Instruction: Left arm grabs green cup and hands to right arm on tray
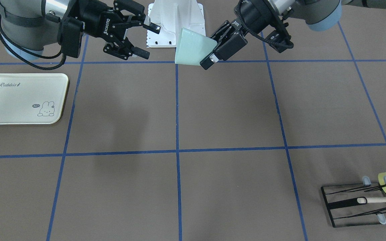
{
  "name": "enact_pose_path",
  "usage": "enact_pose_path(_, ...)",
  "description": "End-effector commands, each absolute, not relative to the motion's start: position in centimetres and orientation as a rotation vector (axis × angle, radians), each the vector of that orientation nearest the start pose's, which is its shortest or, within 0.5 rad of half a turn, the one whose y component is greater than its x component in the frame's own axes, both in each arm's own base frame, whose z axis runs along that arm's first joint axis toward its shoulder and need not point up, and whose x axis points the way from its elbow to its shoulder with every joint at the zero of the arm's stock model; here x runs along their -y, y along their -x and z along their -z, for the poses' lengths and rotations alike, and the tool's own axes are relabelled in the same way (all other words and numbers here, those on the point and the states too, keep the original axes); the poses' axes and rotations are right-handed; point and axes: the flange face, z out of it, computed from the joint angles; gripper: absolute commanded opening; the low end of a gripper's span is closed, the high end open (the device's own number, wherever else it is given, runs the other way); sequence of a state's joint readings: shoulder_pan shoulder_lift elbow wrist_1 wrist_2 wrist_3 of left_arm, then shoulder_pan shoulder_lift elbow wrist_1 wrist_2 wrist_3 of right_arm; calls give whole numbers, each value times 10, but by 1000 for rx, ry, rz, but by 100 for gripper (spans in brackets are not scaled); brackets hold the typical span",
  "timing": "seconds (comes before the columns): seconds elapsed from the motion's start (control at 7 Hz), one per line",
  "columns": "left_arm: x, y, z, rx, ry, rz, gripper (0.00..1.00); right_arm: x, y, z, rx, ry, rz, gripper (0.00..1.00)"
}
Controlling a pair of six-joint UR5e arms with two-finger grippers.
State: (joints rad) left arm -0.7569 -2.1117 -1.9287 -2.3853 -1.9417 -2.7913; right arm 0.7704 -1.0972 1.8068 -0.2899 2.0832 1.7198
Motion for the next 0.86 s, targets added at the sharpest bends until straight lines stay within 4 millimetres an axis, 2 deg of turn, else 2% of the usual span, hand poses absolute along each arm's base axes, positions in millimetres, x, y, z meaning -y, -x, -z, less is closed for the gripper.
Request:
enact_pose_path(0.0,426,-341,-96,-1704,748,1085,40,430,323,-159,1915,-273,-107,84)
enact_pose_path(0.29,426,-342,-93,-1703,766,1095,40,428,325,-159,1917,-271,-102,83)
enact_pose_path(0.43,427,-342,-89,-1702,779,1106,40,426,328,-160,1916,-264,-99,77)
enact_pose_path(0.71,427,-342,-85,-1706,787,1106,40,424,330,-160,1917,-259,-94,76)
